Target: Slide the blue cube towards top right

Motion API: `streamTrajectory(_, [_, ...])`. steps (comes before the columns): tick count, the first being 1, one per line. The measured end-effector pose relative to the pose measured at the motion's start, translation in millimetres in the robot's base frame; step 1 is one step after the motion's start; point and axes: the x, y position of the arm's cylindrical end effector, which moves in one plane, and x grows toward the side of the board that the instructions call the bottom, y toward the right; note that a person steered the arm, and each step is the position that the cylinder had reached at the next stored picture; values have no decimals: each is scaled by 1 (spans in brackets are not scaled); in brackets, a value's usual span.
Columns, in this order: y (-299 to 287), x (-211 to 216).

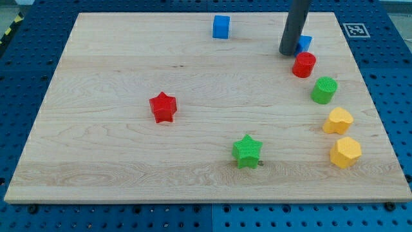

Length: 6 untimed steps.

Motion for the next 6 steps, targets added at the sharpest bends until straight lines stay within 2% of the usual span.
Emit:
streamTrajectory(1, [-8,0])
streamTrajectory(2, [-53,0])
streamTrajectory(4, [-177,-48])
streamTrajectory(5, [-189,-66])
streamTrajectory(6, [-169,-86])
